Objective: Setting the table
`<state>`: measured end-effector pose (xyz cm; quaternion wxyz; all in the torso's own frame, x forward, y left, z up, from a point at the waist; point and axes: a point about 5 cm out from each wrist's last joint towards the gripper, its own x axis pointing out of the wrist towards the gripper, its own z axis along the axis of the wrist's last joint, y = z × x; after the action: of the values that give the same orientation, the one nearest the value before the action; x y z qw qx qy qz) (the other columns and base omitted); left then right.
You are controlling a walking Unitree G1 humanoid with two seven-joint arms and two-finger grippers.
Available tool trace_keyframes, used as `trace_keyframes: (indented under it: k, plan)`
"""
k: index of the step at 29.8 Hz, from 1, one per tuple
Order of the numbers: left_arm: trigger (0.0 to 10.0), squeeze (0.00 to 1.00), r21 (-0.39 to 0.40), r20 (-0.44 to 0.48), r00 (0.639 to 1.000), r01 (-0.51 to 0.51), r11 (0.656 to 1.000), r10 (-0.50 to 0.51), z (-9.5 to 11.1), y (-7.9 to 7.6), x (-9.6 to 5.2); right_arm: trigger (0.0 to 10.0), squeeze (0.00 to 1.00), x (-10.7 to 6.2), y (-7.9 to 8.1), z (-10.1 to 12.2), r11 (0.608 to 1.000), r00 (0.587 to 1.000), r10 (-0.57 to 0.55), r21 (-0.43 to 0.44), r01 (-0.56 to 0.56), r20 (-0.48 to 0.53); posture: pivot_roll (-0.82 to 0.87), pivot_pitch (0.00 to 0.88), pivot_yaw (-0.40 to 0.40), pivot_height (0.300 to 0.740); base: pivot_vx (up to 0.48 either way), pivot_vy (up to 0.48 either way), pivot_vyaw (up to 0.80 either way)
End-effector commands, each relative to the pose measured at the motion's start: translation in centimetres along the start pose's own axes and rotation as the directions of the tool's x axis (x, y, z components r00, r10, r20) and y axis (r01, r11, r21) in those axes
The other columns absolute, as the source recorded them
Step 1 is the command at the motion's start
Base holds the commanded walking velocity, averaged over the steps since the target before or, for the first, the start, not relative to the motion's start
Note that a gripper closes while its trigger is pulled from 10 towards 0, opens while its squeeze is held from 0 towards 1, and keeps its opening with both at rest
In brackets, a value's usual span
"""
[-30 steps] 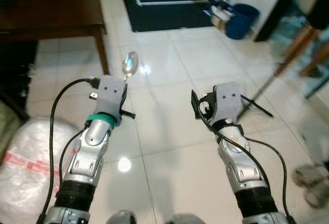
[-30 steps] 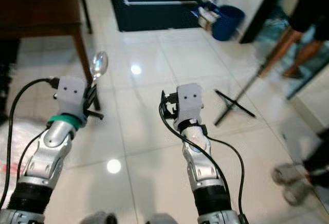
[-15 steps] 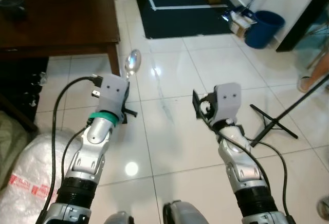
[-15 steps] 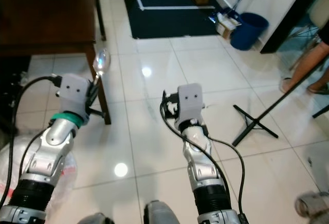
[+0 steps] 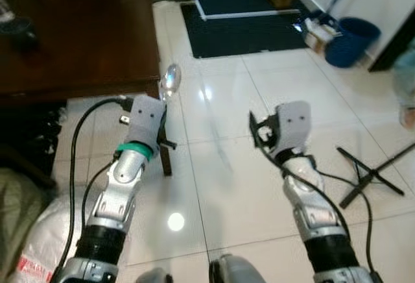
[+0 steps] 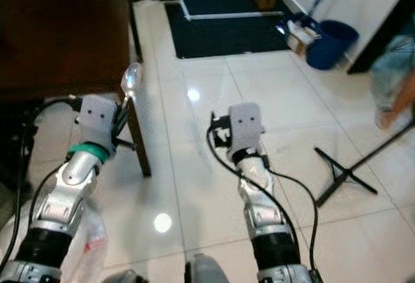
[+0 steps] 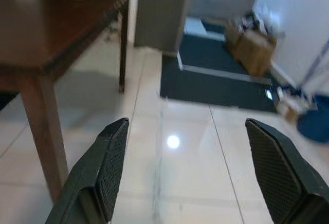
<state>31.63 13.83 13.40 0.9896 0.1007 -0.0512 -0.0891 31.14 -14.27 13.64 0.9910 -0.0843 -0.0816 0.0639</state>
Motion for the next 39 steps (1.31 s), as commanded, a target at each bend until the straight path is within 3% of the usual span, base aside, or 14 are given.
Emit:
trace_keyframes:
  k: [1, 5, 7, 10, 21, 28, 31, 39]
  plan:
    - [10.0, 0.00, 0.004, -0.020, 1.000, -0.003, 1.000, 0.003, -0.5, 0.1, -0.2, 10.0, 0.00, 0.0, 0.1, 0.4, 0.999, 0.999, 0.028, -0.021, -0.027, 0.019, -0.14, 0.000, 0.030, 0.740, 0.480, 0.000, 0.00]
    - [10.0, 0.00, 0.000, -0.017, 1.000, -0.008, 1.000, 0.008, -0.4, 0.1, -0.1, 10.0, 0.00, 0.1, -0.1, 1.1, 0.998, 0.998, 0.040, -0.045, -0.038, 0.049, -0.14, 0.000, 0.032, 0.740, 0.480, 0.000, 0.00]
    - [10.0, 0.00, -0.028, 0.013, 0.999, -0.032, 0.999, 0.032, 0.7, 0.1, 0.2, 10.0, 0.00, 0.3, -0.5, 2.8, 0.995, 0.992, 0.060, -0.084, -0.050, 0.115, -0.14, 0.000, 0.035, 0.740, 0.480, 0.000, 0.00]
    - [10.0, 0.00, -0.046, 0.031, 0.998, -0.045, 0.998, 0.047, 1.4, 0.1, 0.3, 10.0, 0.00, 0.4, -0.7, 3.4, 0.995, 0.989, 0.061, -0.089, -0.049, 0.134, -0.14, 0.000, 0.037, 0.740, 0.480, 0.000, 0.00]
    - [10.0, 0.00, -0.076, 0.063, 0.993, -0.097, 0.992, 0.102, 3.8, -0.2, 1.7, 10.0, 0.00, 0.5, -1.0, 3.8, 0.995, 0.988, 0.061, -0.091, -0.048, 0.144, -0.15, 0.000, 0.041, 0.740, 0.442, 0.000, 0.00]
    - [10.0, 0.00, -0.062, 0.064, 0.993, -0.099, 0.993, 0.103, 4.7, -0.3, 2.3, 10.0, 0.00, 0.2, -0.8, 3.6, 0.994, 0.989, 0.070, -0.087, -0.059, 0.133, -0.15, 0.000, 0.040, 0.740, 0.000, 0.000, 0.00]
    - [10.0, 0.00, 0.035, -0.031, 0.987, -0.155, 0.987, 0.156, 4.3, 0.2, 3.4, 10.0, 0.00, 0.0, -0.5, 3.5, 0.994, 0.989, 0.079, -0.082, -0.069, 0.127, -0.15, 0.000, 0.041, 0.740, 0.000, 0.000, 0.00]
    - [10.0, 0.00, 0.040, -0.168, 0.967, -0.187, 0.982, 0.191, 3.3, 0.9, 4.9, 10.0, 0.00, -0.1, -0.1, 3.6, 0.994, 0.988, 0.087, -0.078, -0.077, 0.129, -0.16, 0.000, 0.045, 0.740, 0.000, 0.000, 0.00]
